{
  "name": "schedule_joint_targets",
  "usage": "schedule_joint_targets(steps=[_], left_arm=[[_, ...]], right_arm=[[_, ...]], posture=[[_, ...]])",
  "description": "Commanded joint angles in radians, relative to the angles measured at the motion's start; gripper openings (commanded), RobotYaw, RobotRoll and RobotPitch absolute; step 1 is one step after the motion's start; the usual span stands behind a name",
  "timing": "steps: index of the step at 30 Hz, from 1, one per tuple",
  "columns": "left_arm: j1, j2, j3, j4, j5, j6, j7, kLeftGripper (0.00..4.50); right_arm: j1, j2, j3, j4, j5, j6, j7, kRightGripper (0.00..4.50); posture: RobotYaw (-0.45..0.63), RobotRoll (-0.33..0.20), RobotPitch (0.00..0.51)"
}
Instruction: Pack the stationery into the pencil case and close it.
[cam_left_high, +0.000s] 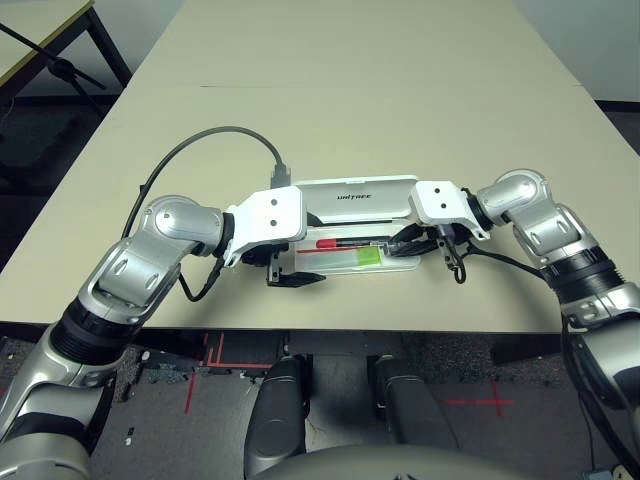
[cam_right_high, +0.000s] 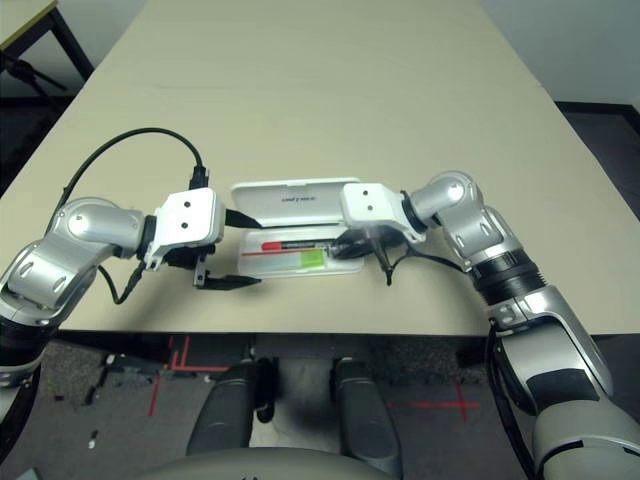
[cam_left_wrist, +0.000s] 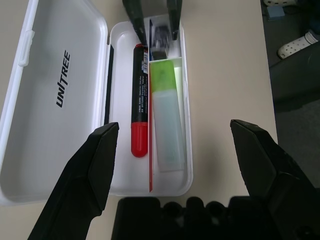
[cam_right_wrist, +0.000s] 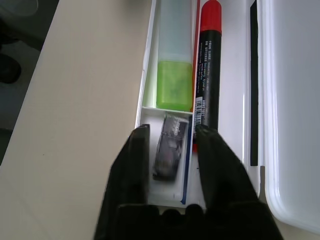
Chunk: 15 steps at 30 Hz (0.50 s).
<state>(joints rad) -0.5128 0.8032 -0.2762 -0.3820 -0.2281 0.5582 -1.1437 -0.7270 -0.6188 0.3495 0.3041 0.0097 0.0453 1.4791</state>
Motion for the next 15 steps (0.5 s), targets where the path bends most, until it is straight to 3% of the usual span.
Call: schedule_joint_targets(steps=[1, 5, 15], left_arm=[[0.000, 0.011, -0.009, -0.022, 0.007, 0.005, 0.002, 4.50], [0.001, 0.010, -0.010, -0.019, 0.008, 0.003, 0.002, 4.50], [0.017, 0.011, -0.007, -0.021, 0.005, 0.003, 0.005, 4.50]], right_arm=[[0.002, -0.013, -0.014, -0.008, 0.026, 0.008, 0.015, 2.85], [0.011, -0.042, -0.051, -0.040, 0.090, 0.086, 0.051, 4.35], [0.095, -0.219, -0.220, -0.085, 0.254, 0.242, 0.089, 4.43]], posture=[[0.11, 0.000, 0.148], [0.11, 0.000, 0.150], [0.09, 0.000, 0.159]])
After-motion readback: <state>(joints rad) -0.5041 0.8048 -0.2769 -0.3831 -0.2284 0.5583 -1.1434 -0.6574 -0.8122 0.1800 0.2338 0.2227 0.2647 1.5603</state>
